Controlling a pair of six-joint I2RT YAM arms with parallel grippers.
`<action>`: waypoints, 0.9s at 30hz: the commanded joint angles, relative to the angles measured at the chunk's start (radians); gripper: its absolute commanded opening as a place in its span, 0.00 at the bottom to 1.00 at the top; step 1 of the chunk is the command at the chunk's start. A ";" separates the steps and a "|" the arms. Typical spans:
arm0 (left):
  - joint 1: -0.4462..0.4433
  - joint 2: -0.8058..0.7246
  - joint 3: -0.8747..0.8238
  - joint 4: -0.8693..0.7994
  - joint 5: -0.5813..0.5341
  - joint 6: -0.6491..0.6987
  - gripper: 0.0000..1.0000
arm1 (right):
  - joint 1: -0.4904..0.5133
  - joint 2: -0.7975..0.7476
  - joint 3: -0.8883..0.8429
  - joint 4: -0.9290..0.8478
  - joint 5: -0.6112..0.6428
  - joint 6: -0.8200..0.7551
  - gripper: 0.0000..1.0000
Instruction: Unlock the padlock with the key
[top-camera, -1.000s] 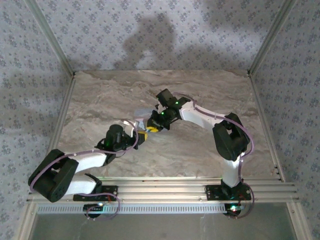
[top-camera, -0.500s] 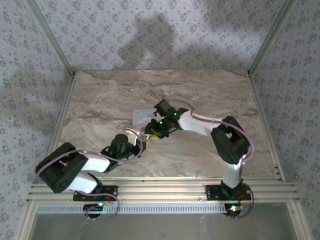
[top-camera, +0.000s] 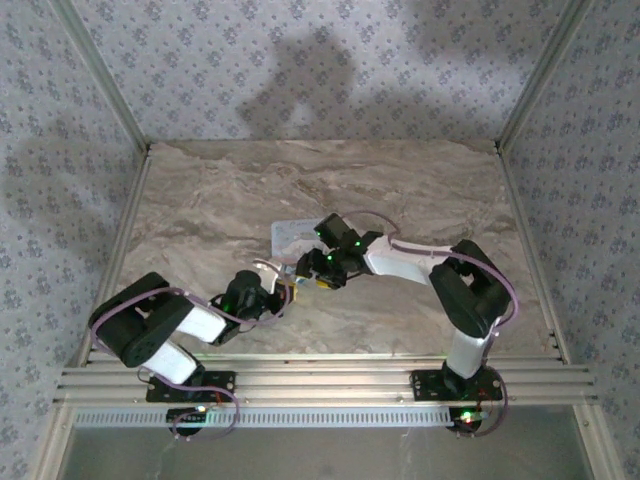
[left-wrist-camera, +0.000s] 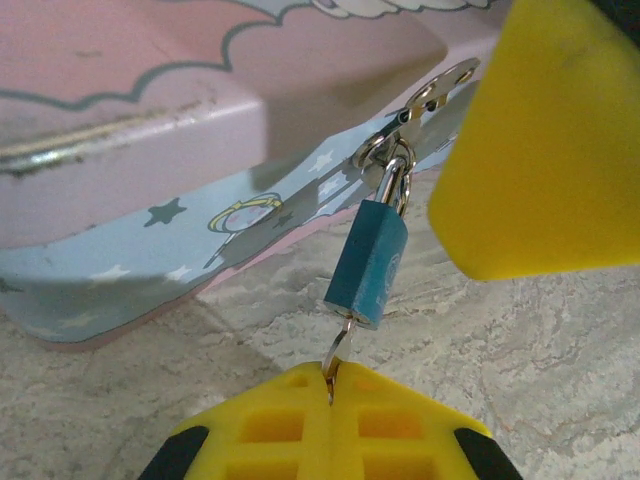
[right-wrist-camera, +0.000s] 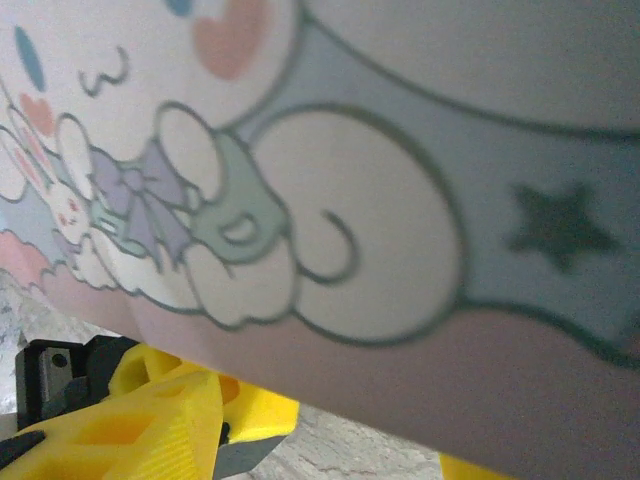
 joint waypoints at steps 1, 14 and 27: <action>-0.009 0.008 -0.001 -0.023 -0.003 0.006 0.00 | 0.016 -0.031 -0.060 0.069 0.074 0.089 0.58; -0.021 -0.142 0.022 -0.200 0.004 0.013 0.00 | 0.078 0.012 -0.121 0.281 0.177 0.206 0.58; -0.021 -0.201 0.028 -0.249 0.027 0.005 0.00 | 0.097 0.051 -0.134 0.337 0.181 0.261 0.49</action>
